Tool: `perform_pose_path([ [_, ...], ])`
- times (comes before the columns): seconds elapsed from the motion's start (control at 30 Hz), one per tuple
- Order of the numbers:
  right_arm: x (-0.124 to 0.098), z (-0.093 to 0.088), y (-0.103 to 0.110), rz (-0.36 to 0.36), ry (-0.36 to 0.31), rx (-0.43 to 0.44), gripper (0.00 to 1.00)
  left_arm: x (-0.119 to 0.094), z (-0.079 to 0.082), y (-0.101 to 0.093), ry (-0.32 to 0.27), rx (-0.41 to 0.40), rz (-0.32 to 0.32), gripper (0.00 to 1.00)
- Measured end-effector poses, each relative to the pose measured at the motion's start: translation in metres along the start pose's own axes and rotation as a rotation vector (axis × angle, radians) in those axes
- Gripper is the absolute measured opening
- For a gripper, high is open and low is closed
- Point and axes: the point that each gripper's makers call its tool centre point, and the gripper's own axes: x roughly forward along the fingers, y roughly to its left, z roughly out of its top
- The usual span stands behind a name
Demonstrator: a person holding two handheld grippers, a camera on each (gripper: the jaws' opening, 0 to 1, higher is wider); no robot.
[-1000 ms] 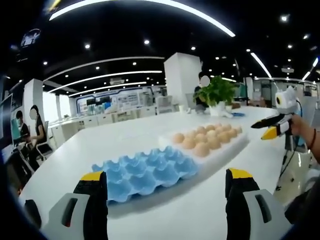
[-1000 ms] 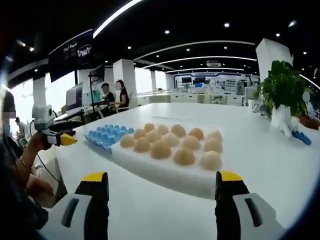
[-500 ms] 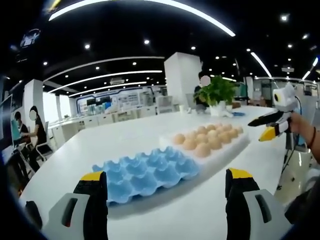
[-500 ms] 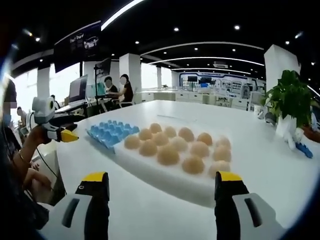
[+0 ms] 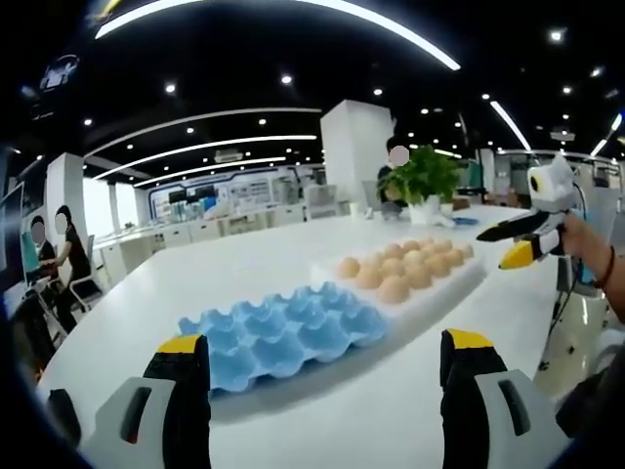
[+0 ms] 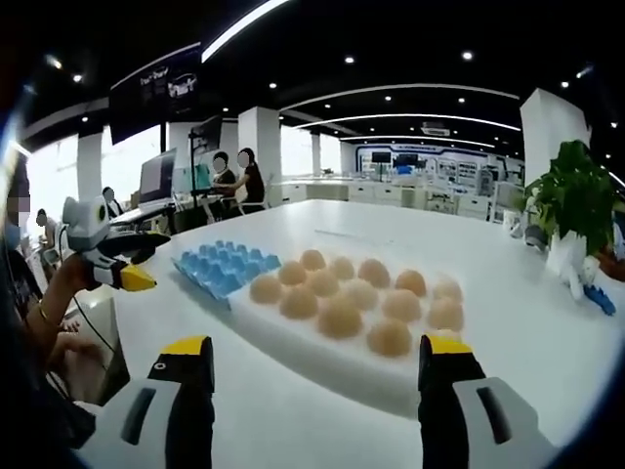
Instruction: Place the egg into an empty slot of the egg tray after lifting it from the table, then release the egg inside the slot.
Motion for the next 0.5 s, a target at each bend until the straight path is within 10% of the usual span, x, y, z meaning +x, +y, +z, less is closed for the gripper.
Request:
perform_pose_path([
  [0.5, 0.013, 0.008, 0.01, 0.042, 0.01, -0.025, 0.9, 0.001, -0.002, 0.001, 0.014, 0.006, 0.002, 1.0],
])
